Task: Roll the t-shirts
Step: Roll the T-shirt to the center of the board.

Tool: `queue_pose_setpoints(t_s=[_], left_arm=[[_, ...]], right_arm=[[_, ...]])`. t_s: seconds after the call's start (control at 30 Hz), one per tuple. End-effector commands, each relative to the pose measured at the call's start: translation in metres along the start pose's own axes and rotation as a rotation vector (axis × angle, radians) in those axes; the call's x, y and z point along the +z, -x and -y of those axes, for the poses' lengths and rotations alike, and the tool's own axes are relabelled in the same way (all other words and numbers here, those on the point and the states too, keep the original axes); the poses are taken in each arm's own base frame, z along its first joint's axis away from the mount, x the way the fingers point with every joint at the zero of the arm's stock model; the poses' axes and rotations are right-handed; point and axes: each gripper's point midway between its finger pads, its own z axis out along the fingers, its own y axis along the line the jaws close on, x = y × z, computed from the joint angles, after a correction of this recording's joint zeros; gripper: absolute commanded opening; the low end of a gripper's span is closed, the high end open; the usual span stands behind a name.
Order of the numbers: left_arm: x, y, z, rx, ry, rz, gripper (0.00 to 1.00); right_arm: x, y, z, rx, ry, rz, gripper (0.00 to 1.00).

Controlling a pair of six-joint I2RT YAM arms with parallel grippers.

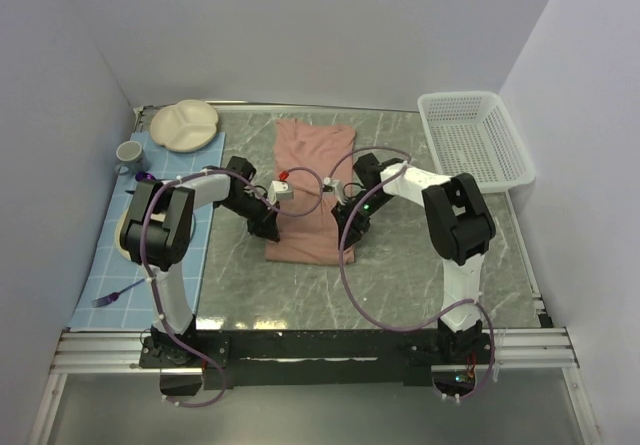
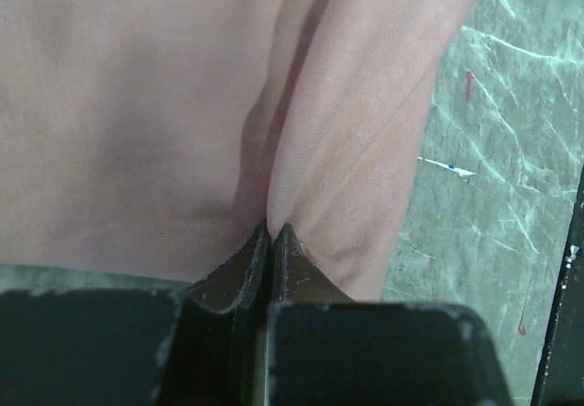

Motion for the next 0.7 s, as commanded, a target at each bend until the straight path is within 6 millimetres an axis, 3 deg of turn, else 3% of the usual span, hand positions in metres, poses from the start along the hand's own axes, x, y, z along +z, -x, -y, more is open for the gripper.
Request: queue_pose_setpoints(t_s=[0.0,0.1,0.23,0.37,0.4,0.43,0.47,0.5,0.67], left_arm=[[-0.004,-0.002,-0.015,0.014,0.055,-0.027,0.04],[-0.004,0.004,-0.014,0.014,0.046,-0.005,0.05],[-0.002,0.003,-0.016,0.003,0.046,-0.007,0.05],[0.0,-0.002,-0.015,-0.013,0.045,-0.022,0.05],[0.001,-0.004,-0.014,-0.023,0.042,-0.023,0.05],[0.001,-0.005,-0.014,-0.025,0.041,-0.024,0.05],[0.001,-0.005,-0.013,-0.024,0.04,-0.025,0.05],[0.002,-0.005,-0.014,-0.029,0.041,-0.025,0.05],[0.001,-0.006,-0.013,-0.024,0.054,-0.022,0.05]], right_arm=[[-0.056,0.037,0.007,-0.024,-0.149,0.185,0.54],[-0.091,0.053,0.0,-0.118,-0.257,0.283,0.56],[-0.11,0.049,-0.015,-0.285,-0.373,0.341,0.59],[-0.096,0.028,-0.02,-0.559,-0.499,0.304,0.64],[-0.092,0.037,-0.039,-0.734,-0.529,0.305,0.64],[-0.081,0.029,-0.034,-0.816,-0.58,0.291,0.66],[-0.081,0.031,-0.041,-0.903,-0.618,0.3,0.66],[-0.068,0.032,-0.051,-1.022,-0.619,0.281,0.66],[-0.041,0.029,-0.063,-1.212,-0.64,0.304,0.66]])
